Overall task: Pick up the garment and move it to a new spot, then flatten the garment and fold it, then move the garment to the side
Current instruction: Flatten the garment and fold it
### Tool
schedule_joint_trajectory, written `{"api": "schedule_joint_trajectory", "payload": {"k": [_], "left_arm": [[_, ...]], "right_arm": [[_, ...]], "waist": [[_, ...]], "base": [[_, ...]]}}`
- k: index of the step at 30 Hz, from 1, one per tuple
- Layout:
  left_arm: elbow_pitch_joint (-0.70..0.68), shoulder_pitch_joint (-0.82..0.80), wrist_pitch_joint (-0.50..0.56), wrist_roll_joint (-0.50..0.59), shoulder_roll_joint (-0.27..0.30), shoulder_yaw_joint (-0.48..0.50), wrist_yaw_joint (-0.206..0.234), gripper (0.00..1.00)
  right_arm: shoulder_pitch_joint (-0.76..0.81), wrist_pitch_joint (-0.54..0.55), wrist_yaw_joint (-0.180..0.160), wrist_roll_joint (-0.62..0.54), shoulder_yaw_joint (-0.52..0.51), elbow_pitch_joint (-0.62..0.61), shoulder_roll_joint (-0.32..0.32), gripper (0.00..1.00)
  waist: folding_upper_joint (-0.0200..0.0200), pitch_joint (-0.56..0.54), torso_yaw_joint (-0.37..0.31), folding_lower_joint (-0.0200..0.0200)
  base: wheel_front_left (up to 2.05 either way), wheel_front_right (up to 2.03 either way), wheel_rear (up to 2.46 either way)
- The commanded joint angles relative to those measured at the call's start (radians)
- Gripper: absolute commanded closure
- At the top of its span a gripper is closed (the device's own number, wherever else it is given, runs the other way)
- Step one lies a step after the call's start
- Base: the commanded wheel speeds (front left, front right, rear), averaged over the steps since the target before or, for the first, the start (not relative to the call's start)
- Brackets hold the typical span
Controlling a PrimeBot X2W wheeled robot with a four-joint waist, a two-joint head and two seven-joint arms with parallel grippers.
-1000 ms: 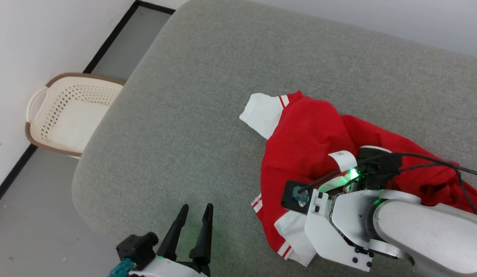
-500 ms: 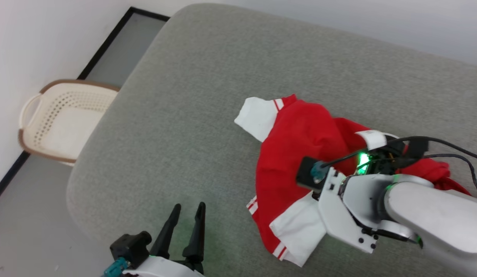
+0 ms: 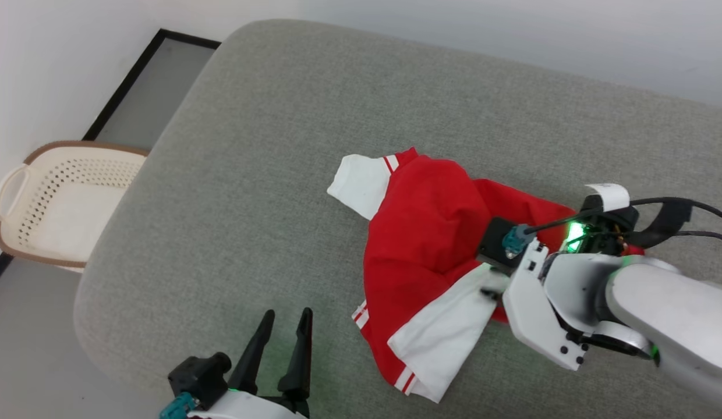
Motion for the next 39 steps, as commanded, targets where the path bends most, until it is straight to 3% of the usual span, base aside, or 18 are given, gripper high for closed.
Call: {"api": "schedule_joint_trajectory", "payload": {"k": [1,16,25,26,27,28,29,39], "left_arm": [[-0.002,-0.001,0.000,-0.003,0.000,-0.003,0.001,0.00],[0.008,-0.002,0.000,-0.043,0.000,-0.041,0.001,0.00],[0.003,-0.007,0.000,-0.056,0.000,-0.033,0.001,0.00],[0.003,-0.008,0.000,-0.057,0.000,-0.032,0.001,0.00],[0.003,-0.009,0.000,-0.058,0.000,-0.031,0.001,0.00],[0.003,-0.010,0.000,-0.058,0.000,-0.031,0.001,0.00],[0.004,-0.011,0.000,-0.058,0.000,-0.030,0.001,0.00],[0.013,-0.023,0.000,-0.056,0.000,-0.026,0.000,0.00]], "right_arm": [[0.004,-0.005,-0.001,-0.003,-0.004,0.002,0.011,0.00],[0.025,0.046,-0.001,-0.050,0.017,0.072,0.069,0.00],[0.051,0.102,-0.001,-0.081,0.017,0.046,0.062,0.00],[0.052,0.104,-0.001,-0.080,0.017,0.044,0.062,0.12],[0.053,0.105,-0.001,-0.081,0.017,0.042,0.062,0.52],[0.054,0.106,-0.001,-0.081,0.017,0.041,0.061,0.69],[0.053,0.105,-0.001,-0.080,0.017,0.039,0.061,1.00],[0.029,0.049,-0.001,-0.055,0.017,0.054,0.047,1.00]], "waist": [[0.0000,0.005,0.007,-0.0001],[0.0000,0.028,0.073,-0.0001],[0.0000,0.047,0.077,-0.0001],[0.0000,0.048,0.077,-0.0001],[0.0000,0.049,0.078,-0.0001],[0.0000,0.049,0.078,-0.0001],[0.0000,0.050,0.078,-0.0001],[0.0000,0.053,0.071,-0.0001]], "base": [[0.00,0.00,0.00],[0.00,0.00,0.00],[0.00,0.00,0.00],[0.00,0.00,0.00],[0.00,0.00,0.00],[0.00,0.00,0.00],[0.00,0.00,0.00],[0.00,0.00,0.00]]}}
